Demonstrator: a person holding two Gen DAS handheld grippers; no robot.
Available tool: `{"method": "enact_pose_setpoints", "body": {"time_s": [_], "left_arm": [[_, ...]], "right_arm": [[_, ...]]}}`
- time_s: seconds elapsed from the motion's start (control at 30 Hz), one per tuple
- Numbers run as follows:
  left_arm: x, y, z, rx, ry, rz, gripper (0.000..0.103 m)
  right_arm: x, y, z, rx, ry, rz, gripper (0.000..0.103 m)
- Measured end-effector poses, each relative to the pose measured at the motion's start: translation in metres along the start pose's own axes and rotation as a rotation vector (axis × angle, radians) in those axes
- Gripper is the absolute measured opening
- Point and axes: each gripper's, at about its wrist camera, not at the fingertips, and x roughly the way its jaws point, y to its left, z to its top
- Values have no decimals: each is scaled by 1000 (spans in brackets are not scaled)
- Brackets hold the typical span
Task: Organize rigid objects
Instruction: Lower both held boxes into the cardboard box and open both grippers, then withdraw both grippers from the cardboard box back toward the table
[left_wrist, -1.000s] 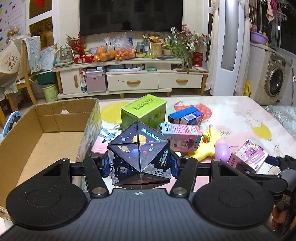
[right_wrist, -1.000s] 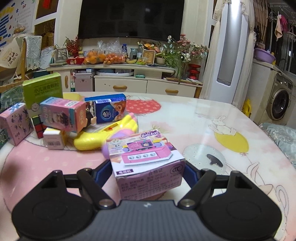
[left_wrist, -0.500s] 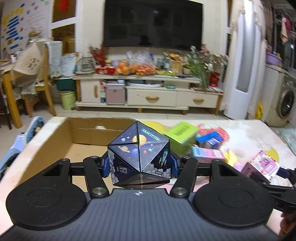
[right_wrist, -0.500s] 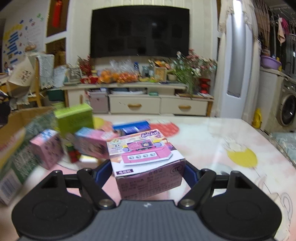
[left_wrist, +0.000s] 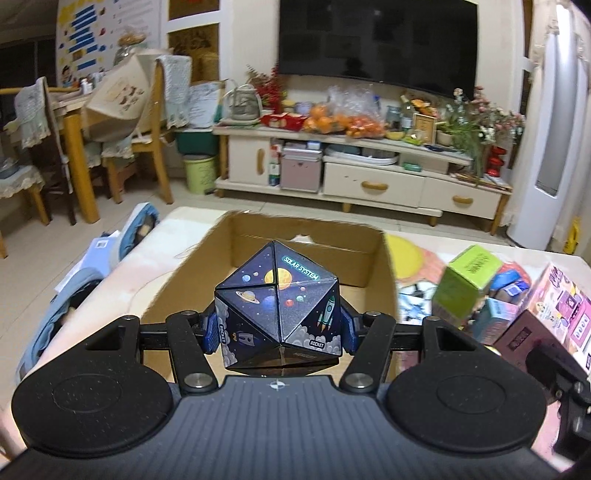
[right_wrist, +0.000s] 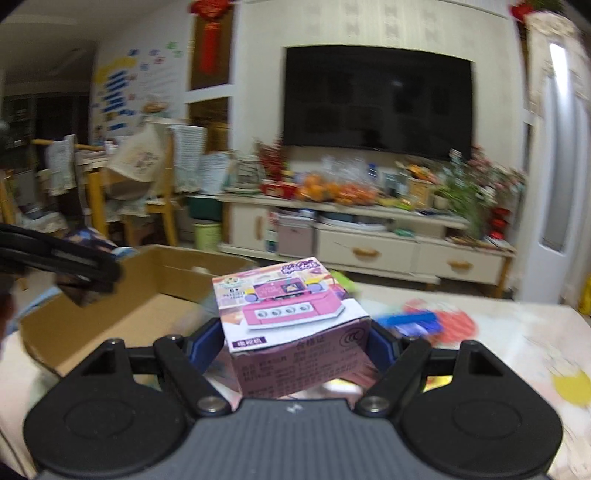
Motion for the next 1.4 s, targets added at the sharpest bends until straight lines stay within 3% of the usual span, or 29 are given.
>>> {"method": "enact_pose_setpoints", "body": {"time_s": [0.37,0.53,0.83,0.9,0.93,1.03,1.4], "left_arm": [[4,14,1,-46,44,76,73],[3,20,0,-72,58,110,74],[1,21,0,-93,74,151,78],[-2,18,1,-75,55,167,87],[-4,17,1,-67,43,175,100],[-5,15,2,-50,20,196,100],[-6,12,2,-31,-4,185,101]], "right_arm": [[24,53,13,-106,8,169,80],[34,64,13,-137,20,198,80],[47,80,5,-220,49,232,81],[50,86,3,-244,59,232,82],[51,88,2,-251,59,232,82],[48,90,0,-248,53,251,90],[25,74,-2,-152,4,191,91]]}}
